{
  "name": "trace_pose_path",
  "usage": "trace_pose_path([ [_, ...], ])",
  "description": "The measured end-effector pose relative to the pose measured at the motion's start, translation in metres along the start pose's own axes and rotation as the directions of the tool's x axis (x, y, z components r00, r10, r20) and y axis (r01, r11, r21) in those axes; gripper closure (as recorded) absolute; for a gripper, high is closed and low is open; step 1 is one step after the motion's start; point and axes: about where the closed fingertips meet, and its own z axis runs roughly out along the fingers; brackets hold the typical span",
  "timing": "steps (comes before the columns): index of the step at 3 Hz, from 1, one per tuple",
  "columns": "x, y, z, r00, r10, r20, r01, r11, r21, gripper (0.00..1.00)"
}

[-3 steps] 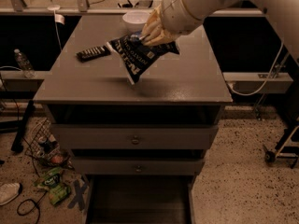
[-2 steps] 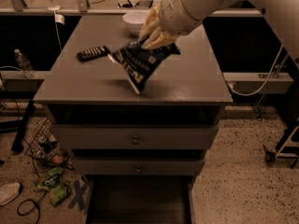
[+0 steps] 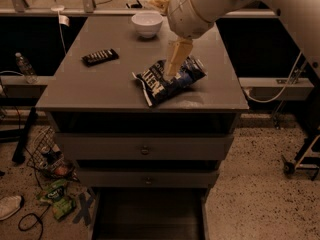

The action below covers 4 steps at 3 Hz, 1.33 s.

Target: Pick blue chip bag from bottom drawer and place on counter

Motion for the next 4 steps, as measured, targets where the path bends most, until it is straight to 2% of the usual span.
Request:
trace_pose_path([
  [1,0.0,0.0,0.0,1.0,0.0,0.0,0.0,1.0,0.0,0.0],
  [2,0.025,0.007,-0.02,0.998,0.053,-0.031,-0.052,0.9978,0.041,0.0],
  [3,0.092,0.023,-0.08,0.972,0.202,-0.119,-0.183,0.9706,0.157,0.0],
  [4,0.134,0.038,-0.115,0.941,0.301,-0.154,-0.263,0.9378,0.227,0.0],
])
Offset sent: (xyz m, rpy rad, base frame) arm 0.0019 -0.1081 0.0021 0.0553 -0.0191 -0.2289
